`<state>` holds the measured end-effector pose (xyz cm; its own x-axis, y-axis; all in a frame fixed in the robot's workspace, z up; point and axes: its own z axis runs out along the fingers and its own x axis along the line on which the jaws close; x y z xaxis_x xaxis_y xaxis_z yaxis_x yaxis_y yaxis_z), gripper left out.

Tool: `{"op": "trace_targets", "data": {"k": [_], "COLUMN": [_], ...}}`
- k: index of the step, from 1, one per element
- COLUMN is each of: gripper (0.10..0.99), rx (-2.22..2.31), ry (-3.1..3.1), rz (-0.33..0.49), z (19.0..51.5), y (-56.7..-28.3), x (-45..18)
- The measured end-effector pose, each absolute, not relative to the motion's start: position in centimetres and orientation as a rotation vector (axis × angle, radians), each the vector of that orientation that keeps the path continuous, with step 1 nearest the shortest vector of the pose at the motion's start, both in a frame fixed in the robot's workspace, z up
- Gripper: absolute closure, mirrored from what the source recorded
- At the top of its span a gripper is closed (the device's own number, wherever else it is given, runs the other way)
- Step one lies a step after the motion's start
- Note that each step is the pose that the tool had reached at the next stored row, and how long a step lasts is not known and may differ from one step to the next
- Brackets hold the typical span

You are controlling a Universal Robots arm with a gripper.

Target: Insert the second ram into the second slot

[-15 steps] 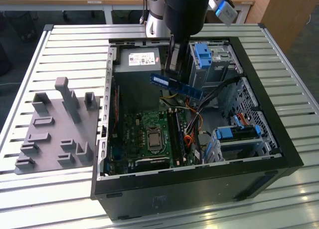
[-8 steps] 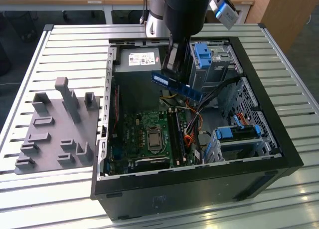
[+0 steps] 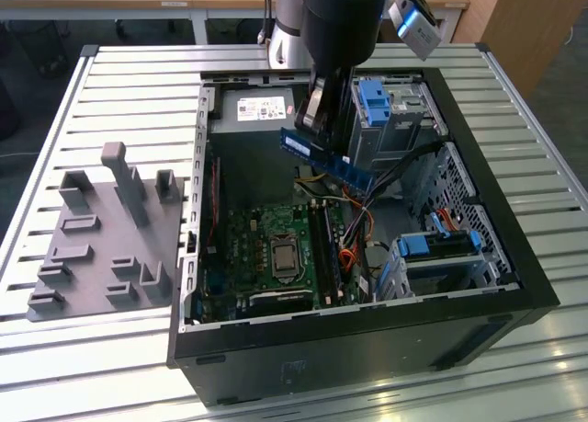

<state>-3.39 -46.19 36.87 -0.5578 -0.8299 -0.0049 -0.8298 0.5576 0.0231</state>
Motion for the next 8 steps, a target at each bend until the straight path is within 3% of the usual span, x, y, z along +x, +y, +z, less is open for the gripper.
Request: {"op": "trace_targets", "data": {"k": [8], "gripper": [0.949], "rx": [1.328], "ry": [-2.841], "rz": [-0.036], "z": [36.82], "y": [-46.19], "x": [-3.39]}}
